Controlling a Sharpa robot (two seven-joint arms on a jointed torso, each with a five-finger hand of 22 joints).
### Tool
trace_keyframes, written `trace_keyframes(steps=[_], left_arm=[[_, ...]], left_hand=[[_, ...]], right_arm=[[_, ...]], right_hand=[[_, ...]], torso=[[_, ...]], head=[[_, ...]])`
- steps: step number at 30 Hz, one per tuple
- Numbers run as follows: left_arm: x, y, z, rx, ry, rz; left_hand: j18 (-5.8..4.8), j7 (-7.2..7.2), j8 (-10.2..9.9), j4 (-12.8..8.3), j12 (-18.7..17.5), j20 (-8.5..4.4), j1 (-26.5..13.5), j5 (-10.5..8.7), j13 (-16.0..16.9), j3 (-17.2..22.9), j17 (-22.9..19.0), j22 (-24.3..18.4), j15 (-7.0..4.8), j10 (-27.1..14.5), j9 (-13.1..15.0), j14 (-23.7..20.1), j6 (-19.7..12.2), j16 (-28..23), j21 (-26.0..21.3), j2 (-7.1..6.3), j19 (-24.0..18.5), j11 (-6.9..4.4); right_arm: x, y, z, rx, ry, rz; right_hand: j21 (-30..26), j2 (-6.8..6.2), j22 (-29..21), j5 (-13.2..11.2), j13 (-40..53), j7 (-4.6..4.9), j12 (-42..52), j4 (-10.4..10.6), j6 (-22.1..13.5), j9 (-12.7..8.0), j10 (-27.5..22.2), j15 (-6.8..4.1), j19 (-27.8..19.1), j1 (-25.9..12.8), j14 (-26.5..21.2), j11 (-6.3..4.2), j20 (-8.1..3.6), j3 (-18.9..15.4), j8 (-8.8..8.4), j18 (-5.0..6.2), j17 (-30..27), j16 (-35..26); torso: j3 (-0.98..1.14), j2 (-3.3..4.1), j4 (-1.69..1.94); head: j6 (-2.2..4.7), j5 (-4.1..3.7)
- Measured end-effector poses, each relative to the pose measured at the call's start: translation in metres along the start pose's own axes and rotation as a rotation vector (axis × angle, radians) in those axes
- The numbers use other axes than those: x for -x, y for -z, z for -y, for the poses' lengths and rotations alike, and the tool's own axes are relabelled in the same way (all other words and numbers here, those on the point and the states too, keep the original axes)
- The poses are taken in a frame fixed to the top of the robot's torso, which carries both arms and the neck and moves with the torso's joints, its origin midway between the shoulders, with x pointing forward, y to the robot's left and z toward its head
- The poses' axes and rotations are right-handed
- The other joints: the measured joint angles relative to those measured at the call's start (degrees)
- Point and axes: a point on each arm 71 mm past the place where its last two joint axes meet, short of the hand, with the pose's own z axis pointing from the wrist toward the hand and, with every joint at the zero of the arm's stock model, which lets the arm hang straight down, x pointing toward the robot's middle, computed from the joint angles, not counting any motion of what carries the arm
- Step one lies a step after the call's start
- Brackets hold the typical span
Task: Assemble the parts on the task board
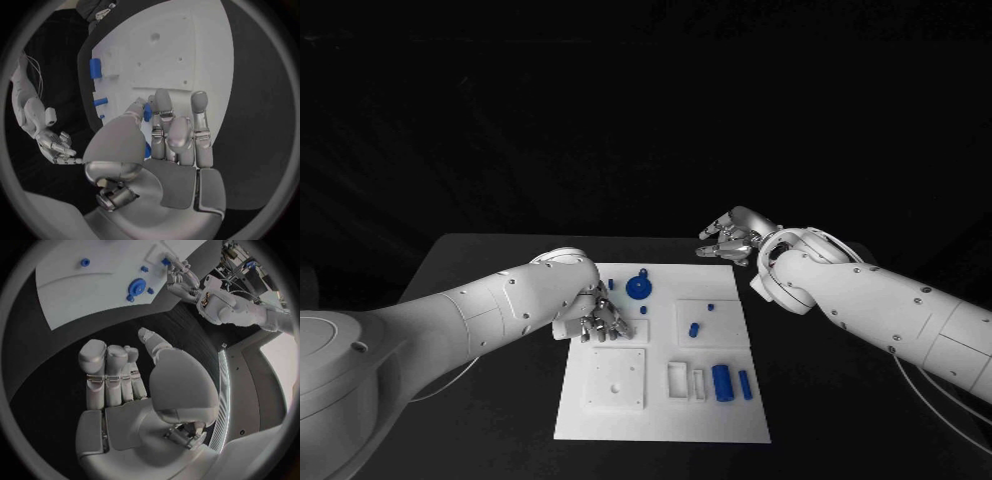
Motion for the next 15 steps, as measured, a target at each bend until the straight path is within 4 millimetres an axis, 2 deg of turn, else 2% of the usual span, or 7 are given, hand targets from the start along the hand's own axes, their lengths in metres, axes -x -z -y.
trace_keyframes(steps=[9, 15], left_arm=[[-0.0020, 0.0021, 0.0003, -0.013, 0.002, -0.008], [-0.0029, 0.0031, 0.0005, -0.021, 0.007, -0.014]], left_hand=[[0.00, 0.00, 0.00, 0.81, 0.00, 0.00, 0.00, -0.99, 0.00, 0.14, -0.21, -0.01, 0.00, 0.00, 0.05, 0.00, 0.00, -0.24, -0.22, 0.00, 0.00, 0.00], [0.00, 0.00, 0.00, 1.50, -0.27, 0.00, 0.24, -1.64, 0.00, 0.49, -0.36, -0.01, 0.00, 0.00, 0.05, 0.00, -0.01, -0.24, -0.22, -0.84, 0.00, 0.00]], right_arm=[[-0.0008, 0.0001, 0.0008, -0.002, 0.000, -0.001], [-0.0020, 0.0003, 0.0017, -0.004, -0.001, -0.003]], right_hand=[[0.00, 0.00, 0.00, 0.00, -0.10, 0.00, 0.00, 0.00, 0.00, 0.00, -0.15, 0.00, 0.00, 0.00, 0.00, -0.15, 0.00, 0.00, 0.00, 0.01, -0.07, 0.00], [0.00, 0.00, -0.01, 0.00, -0.10, 0.00, 0.02, 0.00, 0.00, 0.00, -0.15, 0.00, 0.00, 0.00, 0.00, -0.15, 0.00, 0.00, 0.00, 0.01, -0.08, 0.00]], torso=[[-0.04, -0.01, 0.03], [-0.04, 0.01, 0.03]], head=[[0.08, 0.14], [0.14, 0.24]])
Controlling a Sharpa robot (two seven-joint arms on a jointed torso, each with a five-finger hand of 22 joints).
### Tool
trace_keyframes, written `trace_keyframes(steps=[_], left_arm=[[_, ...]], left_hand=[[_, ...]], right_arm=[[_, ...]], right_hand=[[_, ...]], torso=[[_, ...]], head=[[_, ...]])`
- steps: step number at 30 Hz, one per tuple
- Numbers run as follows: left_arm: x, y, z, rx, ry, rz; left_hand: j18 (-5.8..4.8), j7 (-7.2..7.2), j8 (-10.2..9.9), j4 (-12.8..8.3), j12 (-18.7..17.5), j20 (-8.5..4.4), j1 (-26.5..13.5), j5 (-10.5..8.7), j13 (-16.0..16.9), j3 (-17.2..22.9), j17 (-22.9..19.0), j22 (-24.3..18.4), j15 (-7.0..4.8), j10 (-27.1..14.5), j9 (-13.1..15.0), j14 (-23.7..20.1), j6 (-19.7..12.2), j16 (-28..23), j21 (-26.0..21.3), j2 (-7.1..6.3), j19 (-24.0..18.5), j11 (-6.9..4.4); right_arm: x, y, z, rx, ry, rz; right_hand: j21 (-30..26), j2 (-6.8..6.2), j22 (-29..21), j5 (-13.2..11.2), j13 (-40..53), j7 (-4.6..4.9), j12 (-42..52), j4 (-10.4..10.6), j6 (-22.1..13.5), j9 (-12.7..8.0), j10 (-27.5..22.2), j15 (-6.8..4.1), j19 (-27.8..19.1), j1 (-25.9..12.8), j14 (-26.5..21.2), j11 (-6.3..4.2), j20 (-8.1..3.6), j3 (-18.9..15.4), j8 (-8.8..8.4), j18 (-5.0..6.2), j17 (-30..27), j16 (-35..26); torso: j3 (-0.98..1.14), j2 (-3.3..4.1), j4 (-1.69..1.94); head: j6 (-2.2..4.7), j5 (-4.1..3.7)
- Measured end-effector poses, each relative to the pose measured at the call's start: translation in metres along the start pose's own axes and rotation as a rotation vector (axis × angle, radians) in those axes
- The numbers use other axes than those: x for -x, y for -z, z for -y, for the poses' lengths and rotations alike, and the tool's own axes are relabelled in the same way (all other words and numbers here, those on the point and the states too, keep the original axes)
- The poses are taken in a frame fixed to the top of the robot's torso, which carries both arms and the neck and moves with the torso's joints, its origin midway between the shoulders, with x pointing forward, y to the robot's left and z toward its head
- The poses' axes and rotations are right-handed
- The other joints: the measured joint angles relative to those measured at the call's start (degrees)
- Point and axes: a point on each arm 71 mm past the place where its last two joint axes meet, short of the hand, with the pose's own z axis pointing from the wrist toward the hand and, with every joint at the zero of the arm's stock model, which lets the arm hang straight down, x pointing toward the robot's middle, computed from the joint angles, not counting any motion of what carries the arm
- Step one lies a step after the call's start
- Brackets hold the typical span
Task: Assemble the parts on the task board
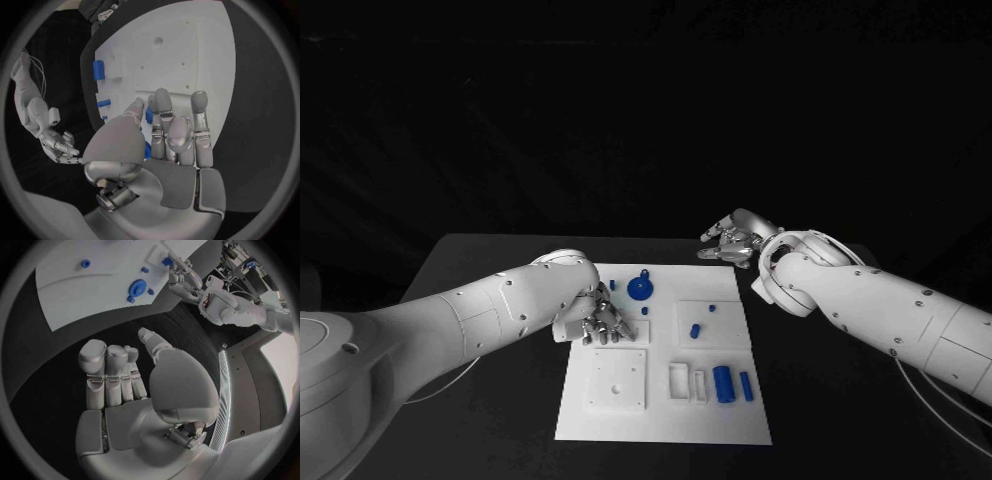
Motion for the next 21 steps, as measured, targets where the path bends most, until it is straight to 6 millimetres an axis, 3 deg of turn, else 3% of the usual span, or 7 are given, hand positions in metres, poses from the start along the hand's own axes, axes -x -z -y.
trace_keyframes(steps=[21], left_arm=[[0.0022, 0.0044, -0.0045, -0.020, 0.027, -0.001]], left_hand=[[0.00, 0.00, 0.00, 1.39, -0.39, 0.00, 0.47, -1.11, -0.09, -0.05, -0.37, -0.01, 0.00, 0.00, -0.02, 0.00, -0.01, -0.21, -0.21, -0.92, 0.00, 0.00]], right_arm=[[-0.0012, 0.0006, 0.0021, -0.004, 0.000, -0.002]], right_hand=[[-0.29, 0.00, -0.01, 0.00, -0.14, 0.00, -0.26, 0.24, 0.00, 0.00, 0.02, 0.00, 0.00, 0.00, 0.00, 0.02, 0.00, -0.24, 0.00, 0.00, -0.07, -0.24]], torso=[[0.03, -0.02, -0.02]], head=[[0.10, 0.15]])
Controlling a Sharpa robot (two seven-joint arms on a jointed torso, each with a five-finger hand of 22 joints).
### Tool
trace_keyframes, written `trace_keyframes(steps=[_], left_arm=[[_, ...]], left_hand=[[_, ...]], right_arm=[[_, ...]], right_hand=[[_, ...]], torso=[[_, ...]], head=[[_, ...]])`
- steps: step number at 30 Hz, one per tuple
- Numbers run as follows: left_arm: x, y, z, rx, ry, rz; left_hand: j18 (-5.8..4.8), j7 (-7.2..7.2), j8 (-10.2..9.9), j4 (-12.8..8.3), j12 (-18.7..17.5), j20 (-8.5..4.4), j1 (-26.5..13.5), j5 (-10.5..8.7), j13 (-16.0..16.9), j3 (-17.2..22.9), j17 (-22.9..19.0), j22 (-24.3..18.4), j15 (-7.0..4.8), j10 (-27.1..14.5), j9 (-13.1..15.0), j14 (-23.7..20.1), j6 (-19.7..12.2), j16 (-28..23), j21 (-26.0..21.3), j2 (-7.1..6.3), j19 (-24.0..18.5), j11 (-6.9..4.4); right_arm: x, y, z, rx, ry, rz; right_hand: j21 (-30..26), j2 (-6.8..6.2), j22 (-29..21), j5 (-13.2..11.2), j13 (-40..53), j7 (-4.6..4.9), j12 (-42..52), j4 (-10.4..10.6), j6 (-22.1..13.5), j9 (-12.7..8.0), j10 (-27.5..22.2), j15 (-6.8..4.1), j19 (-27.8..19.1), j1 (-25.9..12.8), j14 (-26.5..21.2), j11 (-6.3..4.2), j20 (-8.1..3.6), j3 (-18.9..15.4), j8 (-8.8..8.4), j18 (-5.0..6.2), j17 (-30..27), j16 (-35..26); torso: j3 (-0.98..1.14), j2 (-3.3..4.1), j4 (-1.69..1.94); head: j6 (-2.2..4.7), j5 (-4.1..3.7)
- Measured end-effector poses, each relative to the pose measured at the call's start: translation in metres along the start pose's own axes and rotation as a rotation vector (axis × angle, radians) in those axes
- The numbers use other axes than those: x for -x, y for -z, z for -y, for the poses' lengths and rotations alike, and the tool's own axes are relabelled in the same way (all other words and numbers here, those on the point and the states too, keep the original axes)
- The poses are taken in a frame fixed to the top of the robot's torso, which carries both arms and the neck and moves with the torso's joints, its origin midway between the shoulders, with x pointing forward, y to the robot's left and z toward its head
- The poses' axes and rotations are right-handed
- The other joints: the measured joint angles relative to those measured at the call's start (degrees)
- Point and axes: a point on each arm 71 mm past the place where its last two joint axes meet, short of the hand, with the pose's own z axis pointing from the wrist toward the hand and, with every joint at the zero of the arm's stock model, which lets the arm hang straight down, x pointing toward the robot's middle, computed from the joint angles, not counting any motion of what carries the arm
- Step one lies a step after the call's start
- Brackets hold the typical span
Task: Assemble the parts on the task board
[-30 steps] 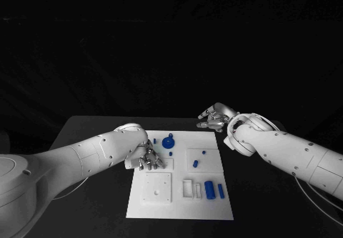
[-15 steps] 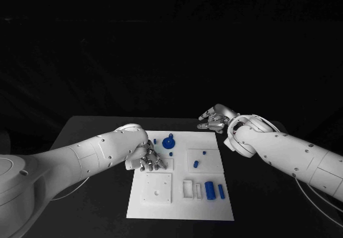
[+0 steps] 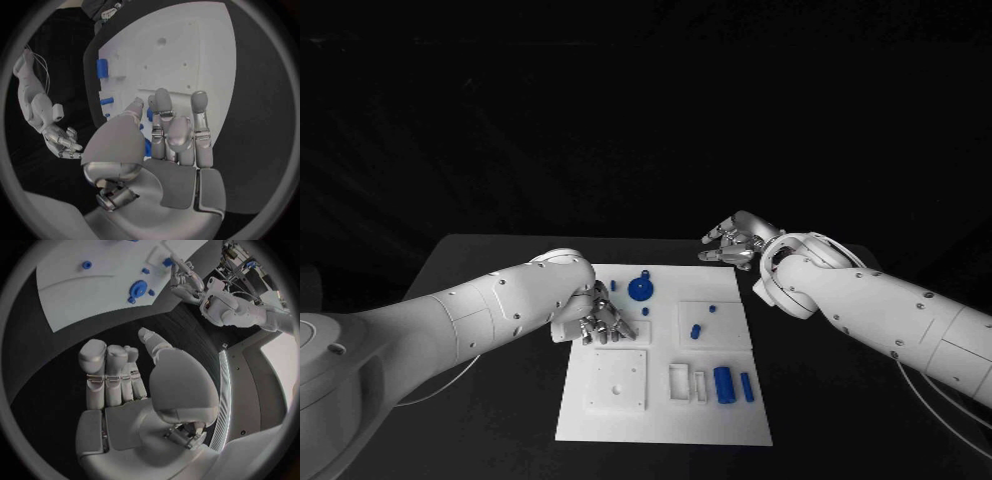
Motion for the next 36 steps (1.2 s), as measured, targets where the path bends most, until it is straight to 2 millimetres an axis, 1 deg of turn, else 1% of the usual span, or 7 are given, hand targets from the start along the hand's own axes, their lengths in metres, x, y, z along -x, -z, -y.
trace_keyframes(steps=[18, 27, 29, 30, 32, 35, 36], left_arm=[[-0.001, 0.014, -0.001, -0.058, 0.023, -0.006], [0.003, 0.030, -0.009, -0.099, 0.060, 0.007], [0.004, 0.034, -0.013, -0.110, 0.070, 0.015], [0.004, 0.036, -0.015, -0.114, 0.077, 0.020], [0.006, 0.041, -0.021, -0.122, 0.094, 0.032], [0.008, 0.046, -0.030, -0.134, 0.126, 0.050], [0.008, 0.048, -0.033, -0.139, 0.138, 0.055]], left_hand=[[0.00, 0.43, 0.00, 0.74, -0.93, 0.00, -0.11, -1.58, -0.20, -0.11, -1.00, -0.01, -0.09, 0.00, -0.52, -0.32, -0.43, -0.85, -0.58, -0.34, 0.00, 0.00], [0.00, 1.08, -0.30, 0.69, -2.49, 0.00, -0.11, -1.57, -0.44, -0.05, -3.10, -0.01, 0.01, 0.23, -3.22, -1.08, -2.39, -2.52, -1.50, -0.34, 0.00, 0.24], [0.00, 1.82, -0.32, -0.24, -4.33, -0.02, 0.34, -1.57, -0.95, -0.14, -6.85, -0.01, 0.17, 0.26, -7.77, -2.28, -4.68, -4.97, -2.28, 0.11, -0.02, 0.57], [0.00, 2.28, -0.32, -1.03, -5.67, -0.07, 0.88, -1.57, -1.25, -0.39, -9.47, 0.00, 0.26, 0.30, -11.27, -2.88, -5.88, -6.58, -2.93, 0.67, -0.37, 0.93], [0.00, 2.76, -0.33, -2.34, -7.05, -0.01, 1.14, -1.28, -1.43, -0.95, -11.81, 0.02, 0.32, 0.31, -15.57, -3.61, -7.35, -7.85, -3.71, 1.68, -0.41, 0.95], [0.00, 4.21, -0.33, -4.70, -10.59, 0.73, 2.70, -0.18, -2.39, -1.65, -15.03, -0.88, 1.24, -0.15, -21.75, -6.34, -11.37, -11.13, -6.07, 3.54, -2.19, 2.01], [0.00, 4.85, -0.33, -5.94, -12.35, 1.31, 3.50, 0.44, -2.93, -2.16, -16.41, -1.85, 1.84, -1.13, -24.99, -7.34, -12.94, -12.70, -7.51, 4.33, -2.77, 2.61]], right_arm=[[0.000, 0.002, 0.004, -0.007, 0.001, -0.001], [0.001, 0.003, 0.008, -0.013, 0.003, 0.001], [0.002, 0.003, 0.009, -0.014, 0.003, 0.002], [0.002, 0.003, 0.009, -0.014, 0.002, 0.002], [0.002, 0.004, 0.011, -0.014, 0.001, 0.003], [0.003, 0.005, 0.013, -0.010, -0.003, 0.003], [0.004, 0.005, 0.013, -0.008, -0.004, 0.003]], right_hand=[[-0.23, 0.00, 0.00, 0.00, -0.16, 0.00, 0.01, 0.30, 0.00, 0.00, -0.20, 0.00, 0.00, 0.00, 0.00, 0.22, 0.00, -0.97, 0.00, 0.00, -0.05, 0.01], [-0.23, 0.00, -0.01, 0.00, -0.15, 0.00, 0.03, 0.39, 0.00, 0.00, -0.20, 0.00, 0.00, 0.00, 0.00, 0.22, 0.00, -1.35, 0.00, 0.00, -0.05, 0.01], [-0.23, 0.00, -0.01, 0.00, -0.15, 0.00, 0.03, 0.39, 0.00, 0.00, -0.20, 0.00, 0.00, 0.00, 0.00, 0.22, 0.00, -1.35, 0.00, 0.00, -0.05, 0.01], [-0.23, 0.00, -0.01, 0.00, -0.15, 0.00, 0.03, 0.39, 0.00, 0.00, -0.20, 0.00, 0.00, 0.00, 0.00, 0.22, 0.00, -1.35, 0.00, 0.00, -0.05, 0.01], [-0.23, 0.00, -0.01, 0.00, -0.15, 0.00, 0.03, 0.39, 0.00, 0.00, -0.19, 0.00, 0.00, 0.00, 0.00, 0.22, 0.00, -1.35, 0.00, 0.00, -0.10, 0.01], [-0.23, 0.17, -0.01, 0.00, -0.13, 0.00, 0.03, -0.28, 0.00, 0.00, -0.19, 0.00, 0.00, 0.17, 0.00, 0.22, 0.00, -0.69, 0.00, 0.00, -0.10, 0.01], [-0.23, 0.16, -0.01, 0.00, -0.08, 0.00, 0.04, -0.68, 0.00, 0.00, -0.19, 0.00, 0.00, 0.16, 0.00, 0.22, 0.00, -0.29, 0.00, 0.00, -0.10, 0.01]], torso=[[-0.07, -0.02, 0.02], [-0.05, -0.05, 0.09], [-0.04, -0.05, 0.08], [-0.03, -0.06, 0.05], [-0.03, -0.06, 0.04], [-0.01, -0.05, 0.02], [-0.02, -0.05, 0.01]], head=[[0.18, 0.23], [0.34, 0.31], [0.40, 0.37], [0.44, 0.41], [0.52, 0.44], [0.63, 0.47], [0.68, 0.44]])
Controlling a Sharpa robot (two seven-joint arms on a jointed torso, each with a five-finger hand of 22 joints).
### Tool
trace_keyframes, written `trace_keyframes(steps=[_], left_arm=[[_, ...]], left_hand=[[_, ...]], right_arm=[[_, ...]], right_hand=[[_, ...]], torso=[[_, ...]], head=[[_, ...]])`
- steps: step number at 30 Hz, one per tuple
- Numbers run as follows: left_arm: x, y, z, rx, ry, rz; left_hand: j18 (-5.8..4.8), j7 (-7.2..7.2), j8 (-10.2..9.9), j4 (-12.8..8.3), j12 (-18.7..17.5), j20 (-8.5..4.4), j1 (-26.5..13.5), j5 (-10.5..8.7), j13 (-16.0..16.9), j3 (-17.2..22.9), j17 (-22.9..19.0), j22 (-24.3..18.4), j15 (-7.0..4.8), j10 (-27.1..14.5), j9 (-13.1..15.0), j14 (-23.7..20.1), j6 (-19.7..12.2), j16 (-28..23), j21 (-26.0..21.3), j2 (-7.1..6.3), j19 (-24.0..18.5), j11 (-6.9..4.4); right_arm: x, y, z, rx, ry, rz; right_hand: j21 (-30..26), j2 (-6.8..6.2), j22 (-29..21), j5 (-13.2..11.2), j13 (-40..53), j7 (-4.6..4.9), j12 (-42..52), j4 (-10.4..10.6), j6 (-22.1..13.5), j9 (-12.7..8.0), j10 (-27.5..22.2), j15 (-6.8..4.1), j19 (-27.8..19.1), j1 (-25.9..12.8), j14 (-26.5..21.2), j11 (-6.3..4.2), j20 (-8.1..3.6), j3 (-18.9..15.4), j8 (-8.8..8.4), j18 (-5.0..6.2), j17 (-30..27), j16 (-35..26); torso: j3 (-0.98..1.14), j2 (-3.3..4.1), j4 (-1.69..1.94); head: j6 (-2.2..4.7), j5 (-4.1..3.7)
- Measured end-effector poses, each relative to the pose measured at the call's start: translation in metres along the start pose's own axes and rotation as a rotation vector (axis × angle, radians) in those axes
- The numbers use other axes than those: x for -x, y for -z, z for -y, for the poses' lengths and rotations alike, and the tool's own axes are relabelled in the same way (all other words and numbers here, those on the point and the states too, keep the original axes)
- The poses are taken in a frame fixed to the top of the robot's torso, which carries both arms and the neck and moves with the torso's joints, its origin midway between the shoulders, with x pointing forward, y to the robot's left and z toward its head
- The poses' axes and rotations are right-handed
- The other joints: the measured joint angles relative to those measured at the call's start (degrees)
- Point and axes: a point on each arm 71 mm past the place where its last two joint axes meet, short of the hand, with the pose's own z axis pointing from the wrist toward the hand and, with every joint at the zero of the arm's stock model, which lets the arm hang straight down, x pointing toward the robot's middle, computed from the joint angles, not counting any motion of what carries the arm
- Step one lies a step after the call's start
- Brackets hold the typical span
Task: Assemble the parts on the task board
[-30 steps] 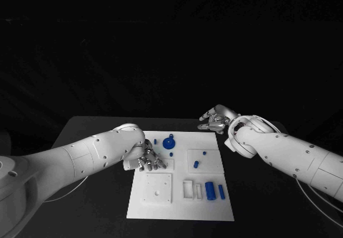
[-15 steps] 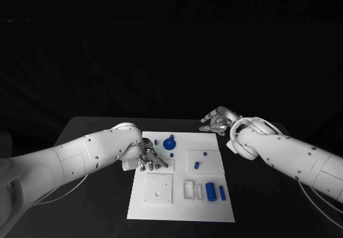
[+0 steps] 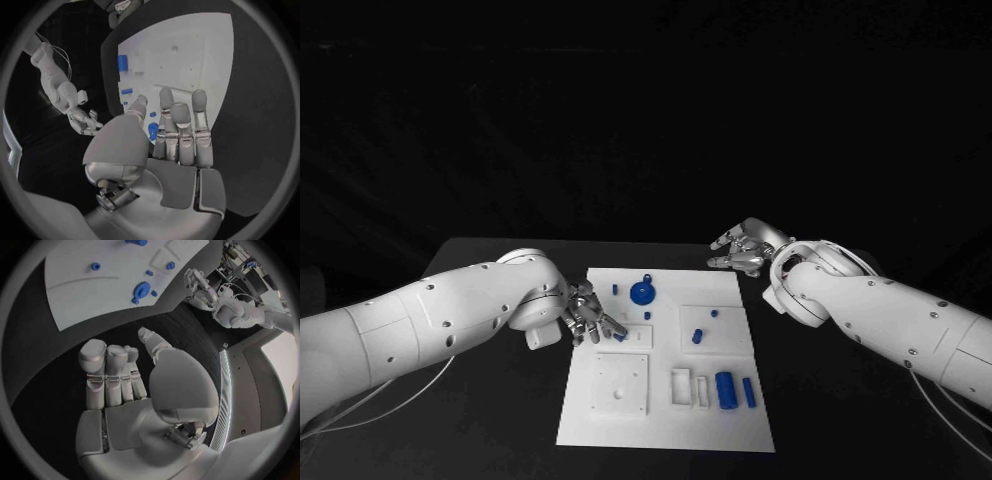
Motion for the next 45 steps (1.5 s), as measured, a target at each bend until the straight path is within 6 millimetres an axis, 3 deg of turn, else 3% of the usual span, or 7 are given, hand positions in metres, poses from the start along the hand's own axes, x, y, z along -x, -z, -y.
trace_keyframes(steps=[5, 8, 15, 22, 28, 39, 45], left_arm=[[0.004, 0.011, -0.016, -0.021, 0.063, 0.031], [0.006, 0.016, -0.024, -0.037, 0.103, 0.046], [0.011, 0.028, -0.040, -0.112, 0.218, 0.097], [0.021, 0.037, -0.042, -0.268, 0.369, 0.215], [0.030, 0.042, -0.039, -0.387, 0.486, 0.312], [0.035, 0.046, -0.033, -0.491, 0.568, 0.381], [0.034, 0.048, -0.028, -0.535, 0.598, 0.399]], left_hand=[[-0.01, 1.51, 0.11, -3.74, -6.69, 1.56, 2.51, 2.23, -2.44, -2.06, -5.02, -5.05, 1.24, -1.52, -13.57, -1.63, -1.79, -5.22, -6.07, 2.51, -0.23, 1.10], [0.00, 1.71, 0.11, -5.04, -9.07, 1.68, 3.94, 3.09, -3.24, -2.35, -6.61, -6.67, 1.99, -1.83, -17.93, -2.44, -2.00, -7.08, -8.22, 3.23, 0.00, 1.56], [-0.01, 2.95, 0.11, -8.36, -14.88, 3.74, 7.68, 8.50, -4.07, 0.48, -11.77, -11.12, 3.73, -5.50, -21.56, -5.14, -2.64, -16.63, -13.38, 4.71, -2.34, 3.25], [0.00, 3.69, 0.10, -9.21, -18.57, 6.46, 6.99, 8.31, -4.22, 1.33, -19.34, -22.11, 6.47, -8.31, -25.51, -6.17, -3.35, -32.06, -16.96, 4.02, -6.05, 4.99], [0.00, 3.85, 0.33, -11.02, -18.95, 6.47, 7.50, 8.31, -4.22, 2.36, -22.49, -28.40, 6.46, -8.61, -27.03, -3.30, -2.30, -37.49, -16.96, 4.02, -5.18, 5.29], [-0.01, 3.77, 0.33, -12.44, -19.22, 6.25, 7.69, 8.53, -4.22, 2.04, -23.19, -33.34, 6.33, -8.17, -28.29, -1.63, -1.80, -40.08, -16.95, 4.70, -3.95, 4.85], [-0.01, 3.76, 0.33, -11.31, -19.21, 6.37, 7.27, 6.22, -4.21, 0.59, -22.96, -34.69, 6.33, -8.18, -28.39, -1.63, -1.80, -40.08, -16.95, 4.92, -3.65, 4.85]], right_arm=[[0.000, 0.002, 0.002, 0.015, -0.004, -0.002], [-0.001, 0.004, 0.002, 0.030, -0.005, -0.006], [-0.012, 0.008, -0.011, 0.101, 0.017, -0.037], [-0.049, 0.010, -0.040, 0.221, 0.109, -0.109], [-0.087, 0.011, -0.071, 0.335, 0.208, -0.169], [-0.132, 0.008, -0.104, 0.453, 0.364, -0.231], [-0.151, 0.007, -0.110, 0.472, 0.433, -0.266]], right_hand=[[0.00, 0.02, 0.00, -0.23, 0.14, 0.00, 0.00, -1.05, 0.00, 0.00, 0.00, 0.00, 0.00, -0.02, 0.00, 0.00, 0.00, 1.05, 0.00, 0.00, 0.13, 0.00], [0.00, 0.23, 0.00, -0.23, 0.21, 0.00, 0.00, -1.47, 0.00, 0.00, 0.01, 0.00, 0.00, -0.23, 0.00, 0.00, 0.00, 1.47, 0.00, 0.00, 0.24, 0.01], [0.29, 0.53, 0.00, -0.23, 0.56, -0.16, 0.45, -2.58, 1.03, 0.00, 0.04, 0.00, 0.00, 0.08, 0.00, -0.03, 0.00, 2.59, 0.00, 0.00, 0.60, 0.04], [1.24, 0.75, 0.00, -0.67, 1.45, -0.47, 1.57, -4.18, 2.42, 0.00, 0.63, 0.00, 0.00, 0.31, 0.00, -0.43, 0.00, 3.40, 0.00, 0.00, 1.36, 0.93], [1.46, 0.75, 0.00, -1.34, 1.75, -0.76, 1.80, -5.11, 3.27, 0.00, 0.83, 0.00, 0.00, 0.30, 0.00, -0.62, 0.00, 3.53, 0.00, 0.00, 1.49, 0.93], [3.10, 1.21, 0.04, -2.67, 3.04, -1.68, 2.96, -6.56, 2.68, 0.00, 1.85, -0.30, -0.21, -0.16, 0.31, -1.25, -0.21, 3.04, 0.00, 0.00, 2.63, 2.38], [3.58, 1.21, 0.04, -2.80, 3.27, -1.84, 2.96, -6.94, 1.78, 0.00, 2.06, -0.30, 0.00, -0.16, 0.31, -1.45, -0.42, 2.66, 0.00, 0.00, 3.03, 2.77]], torso=[[-0.02, 0.08, -0.08], [-0.05, 0.09, -0.07], [-0.13, 0.08, -0.06], [-0.19, 0.06, -0.07], [-0.25, 0.06, 0.19], [-1.12, 0.06, 1.04], [-1.66, 0.07, 1.30]], head=[[0.17, -0.08], [0.20, -0.09], [0.32, 0.25], [0.61, 0.66], [0.87, 1.01], [0.94, 1.10], [0.84, 1.12]])
